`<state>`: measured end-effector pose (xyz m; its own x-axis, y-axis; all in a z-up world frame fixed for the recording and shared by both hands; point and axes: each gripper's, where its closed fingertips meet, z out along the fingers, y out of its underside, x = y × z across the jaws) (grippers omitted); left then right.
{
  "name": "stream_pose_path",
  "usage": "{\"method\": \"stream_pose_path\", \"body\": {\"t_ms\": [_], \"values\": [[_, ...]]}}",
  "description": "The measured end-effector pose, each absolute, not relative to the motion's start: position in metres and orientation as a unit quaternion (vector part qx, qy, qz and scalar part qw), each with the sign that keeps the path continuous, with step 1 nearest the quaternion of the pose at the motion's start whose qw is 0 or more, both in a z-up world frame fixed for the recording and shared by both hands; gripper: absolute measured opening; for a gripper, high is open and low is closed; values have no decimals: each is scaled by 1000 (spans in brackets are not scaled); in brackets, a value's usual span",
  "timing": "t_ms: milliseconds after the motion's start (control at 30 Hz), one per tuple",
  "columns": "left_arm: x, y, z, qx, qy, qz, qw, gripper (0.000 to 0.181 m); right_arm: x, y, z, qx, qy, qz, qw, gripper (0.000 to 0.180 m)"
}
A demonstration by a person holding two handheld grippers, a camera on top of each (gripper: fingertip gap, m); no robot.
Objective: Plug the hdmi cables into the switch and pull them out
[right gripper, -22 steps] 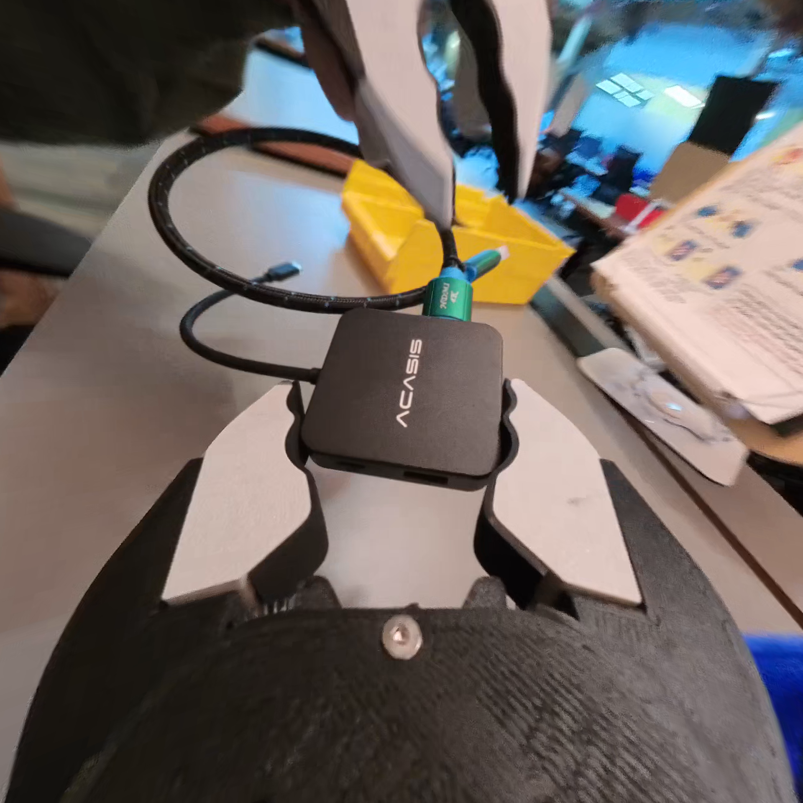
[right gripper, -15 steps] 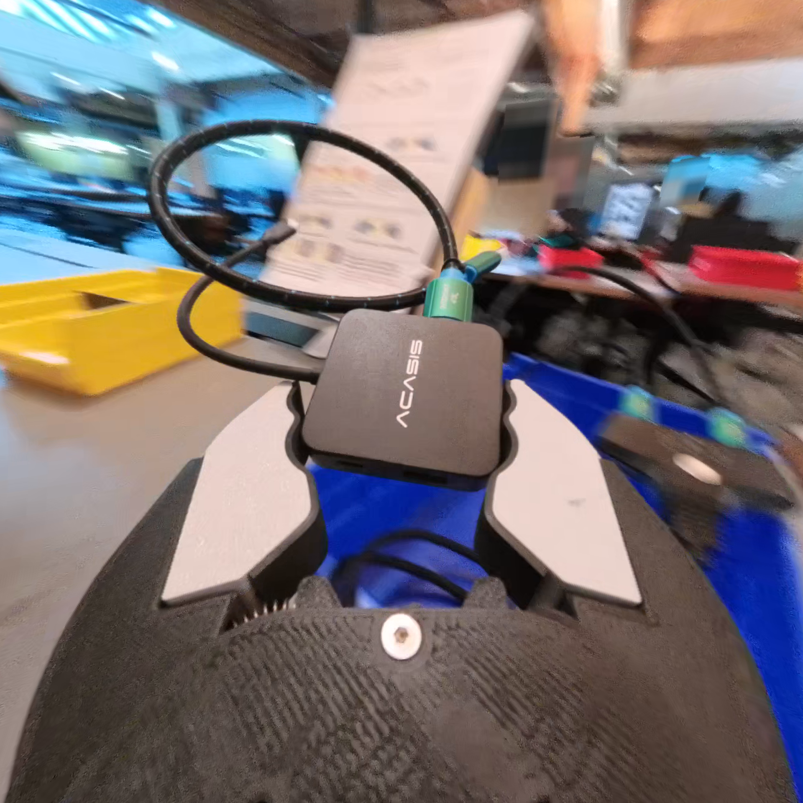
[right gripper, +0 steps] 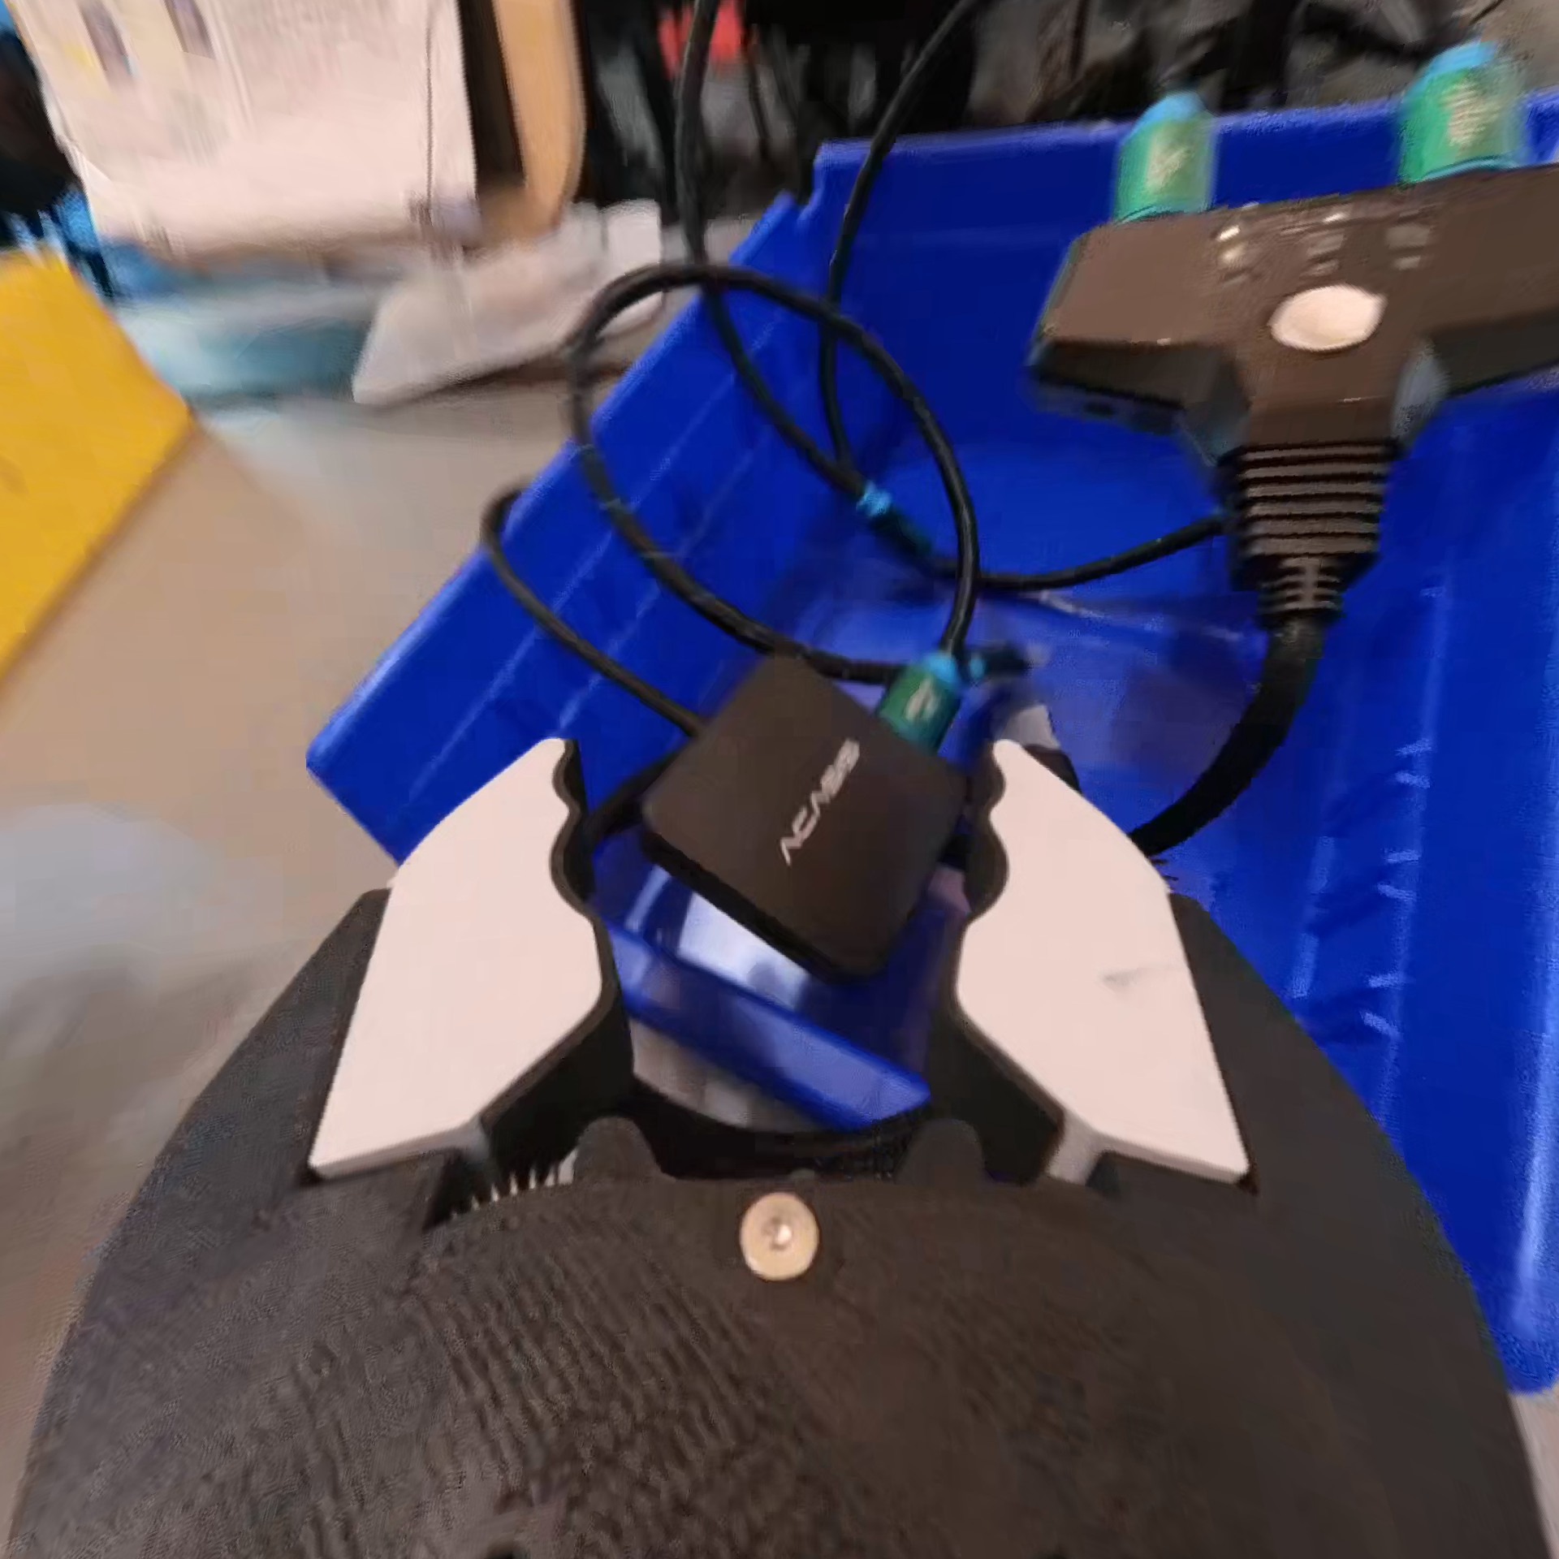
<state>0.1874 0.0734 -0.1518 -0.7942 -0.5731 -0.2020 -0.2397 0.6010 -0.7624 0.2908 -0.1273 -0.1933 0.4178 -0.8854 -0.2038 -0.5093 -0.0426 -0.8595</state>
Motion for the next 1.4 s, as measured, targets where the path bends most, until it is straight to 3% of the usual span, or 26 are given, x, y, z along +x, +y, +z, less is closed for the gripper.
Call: {"method": "stream_pose_path", "body": {"t_ms": [33,67,200,400,500,600,700,867,1167,1400], "values": [[186,66,-153,-229,867,-389,213,39,287,-128,-194,-717,488,-197,457,97],[185,58,-154,-226,864,-400,205,38,284,-129,-192,-736,468,-208,442,104],[183,21,-154,-238,836,-466,167,39,269,-140,-165,-768,389,-282,424,98],[237,-14,-154,-339,782,-478,214,85,264,-167,-116,-664,412,-341,524,95],[264,-35,-165,-389,772,-465,192,92,267,-191,-107,-625,440,-374,525,93],[285,-54,-191,-420,782,-432,159,82,265,-205,-97,-597,446,-395,537,88],[297,-64,-218,-417,812,-386,135,50,264,-213,-96,-592,447,-404,535,83],[326,-31,-215,-429,797,-366,217,10,262,-217,-95,-590,445,-405,539,80],[211,130,-214,-377,835,-349,198,8,243,-183,-76,-626,375,-361,581,77],[50,311,-215,-433,814,-331,202,8,242,-72,-106,-692,322,-281,582,92]]}}
